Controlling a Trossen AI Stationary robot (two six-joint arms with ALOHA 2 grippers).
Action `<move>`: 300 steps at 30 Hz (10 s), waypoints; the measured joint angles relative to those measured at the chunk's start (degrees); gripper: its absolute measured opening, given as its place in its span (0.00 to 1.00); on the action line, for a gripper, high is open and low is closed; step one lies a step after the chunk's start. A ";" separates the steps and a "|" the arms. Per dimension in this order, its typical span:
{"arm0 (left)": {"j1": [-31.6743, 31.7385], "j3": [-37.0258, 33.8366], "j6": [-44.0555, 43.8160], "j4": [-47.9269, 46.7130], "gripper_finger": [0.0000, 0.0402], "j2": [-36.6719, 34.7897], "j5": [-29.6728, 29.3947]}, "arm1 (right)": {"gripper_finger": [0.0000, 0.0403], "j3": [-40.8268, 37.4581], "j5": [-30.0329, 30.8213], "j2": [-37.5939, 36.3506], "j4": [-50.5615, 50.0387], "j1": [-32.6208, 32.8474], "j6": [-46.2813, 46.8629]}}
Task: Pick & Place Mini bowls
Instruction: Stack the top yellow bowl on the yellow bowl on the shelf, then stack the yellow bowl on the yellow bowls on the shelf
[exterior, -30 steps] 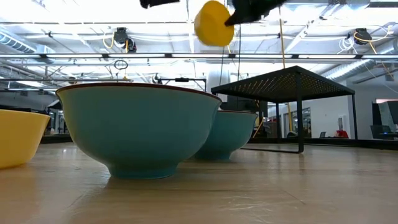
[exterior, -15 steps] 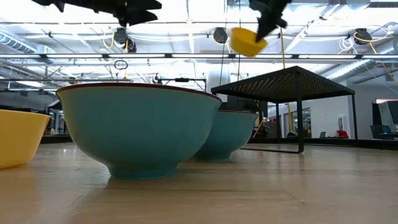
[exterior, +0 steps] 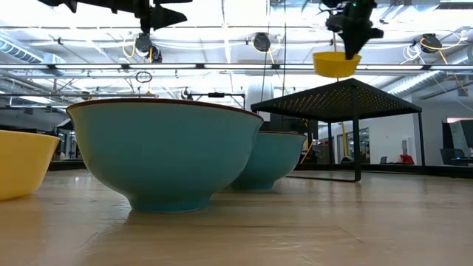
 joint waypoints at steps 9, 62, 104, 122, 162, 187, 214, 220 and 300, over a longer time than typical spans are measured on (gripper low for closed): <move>0.00 0.00 0.15 -0.02 0.90 0.00 -0.04 | 0.00 -0.22 2.81 -5.76 11.46 -2.15 -1.42; -0.01 0.04 0.22 -0.07 0.87 0.00 -0.05 | 0.00 -15.78 -9.02 -7.29 80.47 6.18 -24.31; -0.02 0.06 0.22 -0.04 0.87 0.02 -0.10 | 0.00 6.57 -1.24 1.13 8.77 -8.92 -7.27; -0.02 0.07 0.22 -0.04 0.88 0.02 -0.12 | 0.00 -7.85 -2.93 1.11 -1.60 -8.74 -8.18; 0.00 0.05 0.22 -0.04 0.88 0.02 -0.14 | 0.21 -10.23 -7.17 0.88 0.77 -7.05 -8.71; 0.00 0.04 0.22 -0.04 0.87 0.02 -0.14 | 0.04 -16.88 -1.00 -5.24 7.70 1.92 -12.18; 0.00 0.04 0.22 -0.07 0.87 0.02 -0.14 | 0.00 -24.31 3.08 -7.10 16.52 6.04 -11.00; 0.00 0.04 0.22 -0.06 0.87 0.02 -0.14 | 0.00 -23.14 2.86 -13.85 21.04 7.27 -11.72; -25.16 26.43 -43.47 -49.40 0.87 23.68 2.24 | 0.00 -85.35 -26.99 -50.91 113.33 32.62 -4.23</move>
